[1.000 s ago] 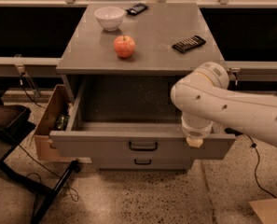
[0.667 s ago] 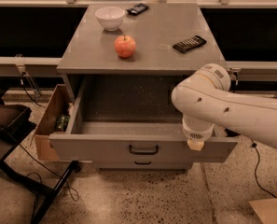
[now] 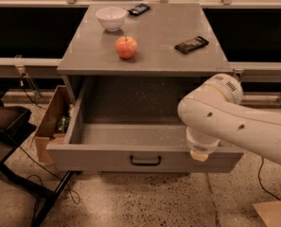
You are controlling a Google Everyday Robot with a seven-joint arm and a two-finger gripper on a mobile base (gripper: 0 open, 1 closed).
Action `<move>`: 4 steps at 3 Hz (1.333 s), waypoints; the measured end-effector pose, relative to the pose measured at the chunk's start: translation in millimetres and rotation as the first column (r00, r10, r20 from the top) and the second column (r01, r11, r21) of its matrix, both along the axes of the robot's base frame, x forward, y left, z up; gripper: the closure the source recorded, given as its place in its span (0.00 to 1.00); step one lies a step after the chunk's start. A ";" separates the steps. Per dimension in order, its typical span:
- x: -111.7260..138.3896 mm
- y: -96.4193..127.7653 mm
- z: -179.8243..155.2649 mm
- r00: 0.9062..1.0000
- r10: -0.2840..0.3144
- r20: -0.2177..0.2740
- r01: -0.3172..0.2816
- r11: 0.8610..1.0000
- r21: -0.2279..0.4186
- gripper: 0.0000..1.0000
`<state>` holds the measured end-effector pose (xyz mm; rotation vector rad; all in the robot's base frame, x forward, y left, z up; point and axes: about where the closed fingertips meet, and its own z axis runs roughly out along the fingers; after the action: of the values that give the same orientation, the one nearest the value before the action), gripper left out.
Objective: Open top drawer
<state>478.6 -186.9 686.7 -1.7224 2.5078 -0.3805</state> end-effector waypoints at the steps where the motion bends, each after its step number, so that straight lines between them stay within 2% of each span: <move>1: -3.7 -0.4 1.6 1.000 0.000 0.003 0.000 1.000 -0.001 1.00; 4: -24.0 -3.6 6.0 1.000 0.002 0.020 -0.002 1.000 -0.010 1.00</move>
Offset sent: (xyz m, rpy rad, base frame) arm -0.5317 -0.0725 0.1895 -0.2091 -0.4480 0.0347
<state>454.6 -190.5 692.7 -1.7150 2.4944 -0.4088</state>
